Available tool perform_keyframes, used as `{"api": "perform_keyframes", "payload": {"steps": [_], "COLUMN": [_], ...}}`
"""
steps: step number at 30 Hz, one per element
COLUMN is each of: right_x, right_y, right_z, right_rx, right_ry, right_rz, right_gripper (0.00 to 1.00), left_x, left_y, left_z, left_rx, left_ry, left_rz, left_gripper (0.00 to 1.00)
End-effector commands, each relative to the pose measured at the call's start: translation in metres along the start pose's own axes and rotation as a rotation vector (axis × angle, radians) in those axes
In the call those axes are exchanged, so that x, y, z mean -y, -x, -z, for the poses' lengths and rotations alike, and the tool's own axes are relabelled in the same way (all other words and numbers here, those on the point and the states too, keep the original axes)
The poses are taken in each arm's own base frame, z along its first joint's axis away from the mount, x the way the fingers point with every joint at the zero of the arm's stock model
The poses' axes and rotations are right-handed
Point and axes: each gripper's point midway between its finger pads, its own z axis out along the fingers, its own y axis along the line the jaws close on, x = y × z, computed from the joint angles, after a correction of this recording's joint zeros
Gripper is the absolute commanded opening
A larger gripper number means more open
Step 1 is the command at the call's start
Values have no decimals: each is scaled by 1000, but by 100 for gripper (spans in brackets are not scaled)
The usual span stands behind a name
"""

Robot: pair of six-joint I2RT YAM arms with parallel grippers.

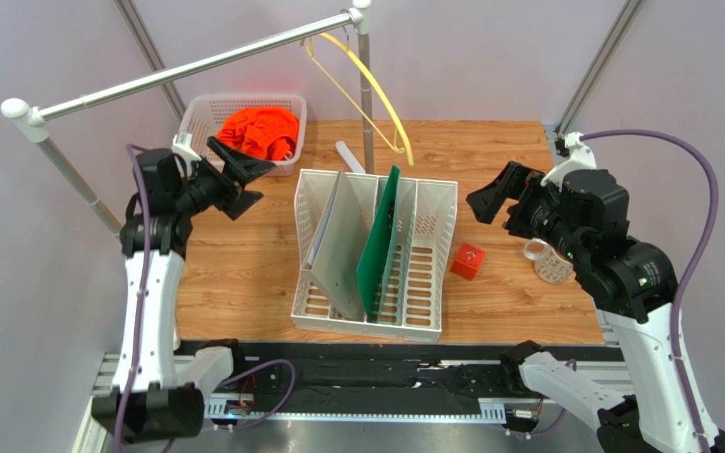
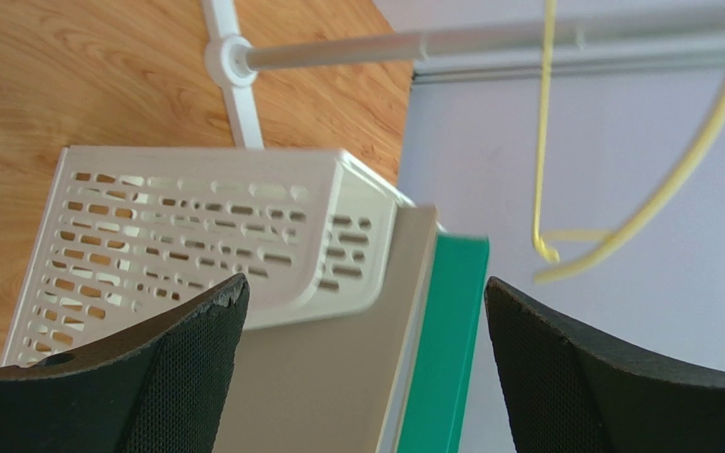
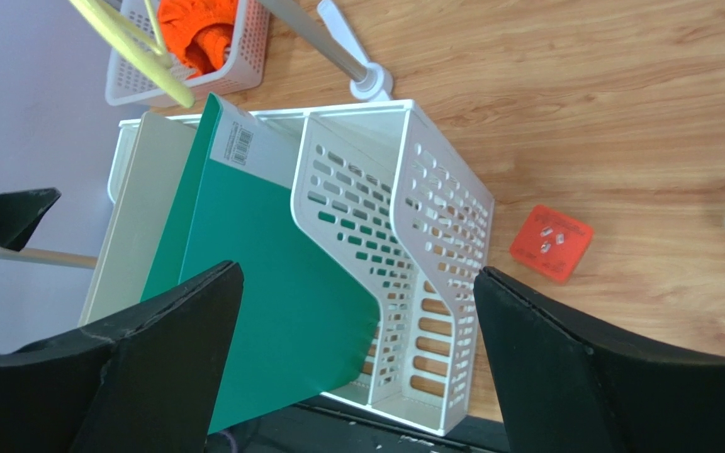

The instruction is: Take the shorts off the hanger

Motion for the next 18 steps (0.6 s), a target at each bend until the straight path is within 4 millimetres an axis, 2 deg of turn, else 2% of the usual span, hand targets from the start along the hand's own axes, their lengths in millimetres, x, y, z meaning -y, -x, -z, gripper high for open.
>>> {"api": "perform_keyframes", "payload": {"steps": [1,2,3,4,5,6,7,8,9,10,11,12,13,14,15,16,17,18], "right_x": [-15,-14,-12,-8,-7,-9,0,-2,-3,5,5,0,2,12,14,24,30,35], "right_y": [-7,-11,-31,-42,-50,-61,-88,-90,-101,-122,-128,-123,-126,-142,-143,-159,-166,-170], "right_z": [-1,4,-3,-4,1,4,-7,6,7,-1,1,16,20,10,22,11,10,13], "right_rx": [4,12,-46,-65,-64,-89,-152,-120,-141,-173,-162,-93,-67,-85,-31,-54,-52,-26], "right_ry": [88,102,113,107,128,161,139,197,232,228,267,357,386,367,418,395,382,404], "right_rz": [-148,-174,-194,-250,-282,-306,-362,-387,-413,-449,-466,-471,-485,-541,-558,-612,-642,-671], "right_gripper": [99,100,100,100,100,100,100,100,100,100,100,100,100,100,100,100,100,100], "left_x": [41,45,47,51,51,51,51,49,46,44,31,26,19,2,-6,-14,-16,-26], "left_y": [-42,-55,-64,-76,-94,-104,-115,-134,-143,-151,-167,-172,-181,-191,-195,-201,-201,-190], "left_z": [60,78,88,99,117,127,138,157,165,173,183,185,191,185,179,174,174,167], "left_rx": [6,29,34,27,48,61,73,122,138,161,188,181,202,160,105,58,76,125], "left_ry": [-195,-239,-266,-310,-363,-395,-432,-502,-531,-562,-601,-614,-643,-618,-585,-586,-591,-520], "left_rz": [-309,-370,-403,-447,-502,-526,-553,-614,-603,-606,-618,-554,-542,-528,-533,-525,-537,-527], "left_gripper": [98,98,98,99,100,99,100,100,100,100,100,100,100,100,100,100,100,100]}}
